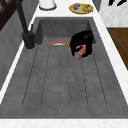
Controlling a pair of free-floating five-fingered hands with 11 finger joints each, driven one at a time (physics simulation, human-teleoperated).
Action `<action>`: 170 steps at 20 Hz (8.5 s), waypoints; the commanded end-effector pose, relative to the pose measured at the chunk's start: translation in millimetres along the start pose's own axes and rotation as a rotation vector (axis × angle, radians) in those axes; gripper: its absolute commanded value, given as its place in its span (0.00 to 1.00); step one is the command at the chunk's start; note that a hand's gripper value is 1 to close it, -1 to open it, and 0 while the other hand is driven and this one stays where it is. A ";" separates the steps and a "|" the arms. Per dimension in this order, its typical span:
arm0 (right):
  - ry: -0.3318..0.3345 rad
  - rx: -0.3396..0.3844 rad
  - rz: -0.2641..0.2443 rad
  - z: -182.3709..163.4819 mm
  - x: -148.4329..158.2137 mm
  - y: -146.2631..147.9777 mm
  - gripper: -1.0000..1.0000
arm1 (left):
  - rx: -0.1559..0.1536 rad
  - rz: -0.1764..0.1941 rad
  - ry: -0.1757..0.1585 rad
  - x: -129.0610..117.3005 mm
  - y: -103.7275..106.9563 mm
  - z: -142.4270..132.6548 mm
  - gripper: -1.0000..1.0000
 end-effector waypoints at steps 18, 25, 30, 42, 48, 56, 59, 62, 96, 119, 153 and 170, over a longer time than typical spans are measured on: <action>0.000 0.000 0.000 0.0 0.0 0.0 0.50 | 0.064 0.035 0.062 62.3 -39.4 82.2 1.00; 0.000 0.000 0.000 0.0 0.0 0.0 0.50 | 0.042 0.046 0.060 77.2 -50.8 115.0 1.00; 0.000 0.000 0.000 0.0 0.0 0.0 0.50 | 0.024 0.019 0.053 91.7 -71.3 140.0 1.00; 0.000 0.000 0.000 0.0 0.0 0.0 0.50 | 0.027 0.042 0.038 127.5 -100.3 210.4 1.00; 0.000 0.000 0.000 0.0 0.0 0.0 0.50 | 0.019 0.022 0.026 127.8 -120.8 253.7 1.00; 0.000 0.000 0.000 0.0 0.0 0.0 0.50 | 0.098 0.007 0.003 127.3 -155.7 305.7 1.00; 0.000 0.000 0.000 0.0 0.0 0.0 0.50 | 0.186 -0.024 -0.046 127.4 -162.3 321.0 1.00; 0.000 0.000 0.000 0.0 0.0 0.0 0.50 | 0.263 -0.049 -0.072 130.9 -164.9 333.1 1.00; 0.000 0.000 0.000 0.0 0.0 0.0 0.50 | 0.344 0.043 -0.012 205.8 -179.6 406.7 1.00; 0.000 0.000 0.000 0.0 0.0 0.0 0.50 | 0.349 0.149 -0.138 214.7 -117.8 421.5 0.00; 0.000 0.000 0.000 0.0 0.0 0.0 0.50 | 0.211 0.214 -0.016 243.6 -48.8 355.2 0.00; 0.000 0.000 0.000 0.0 0.0 0.0 0.50 | 0.222 0.222 0.021 227.2 -49.3 261.4 0.00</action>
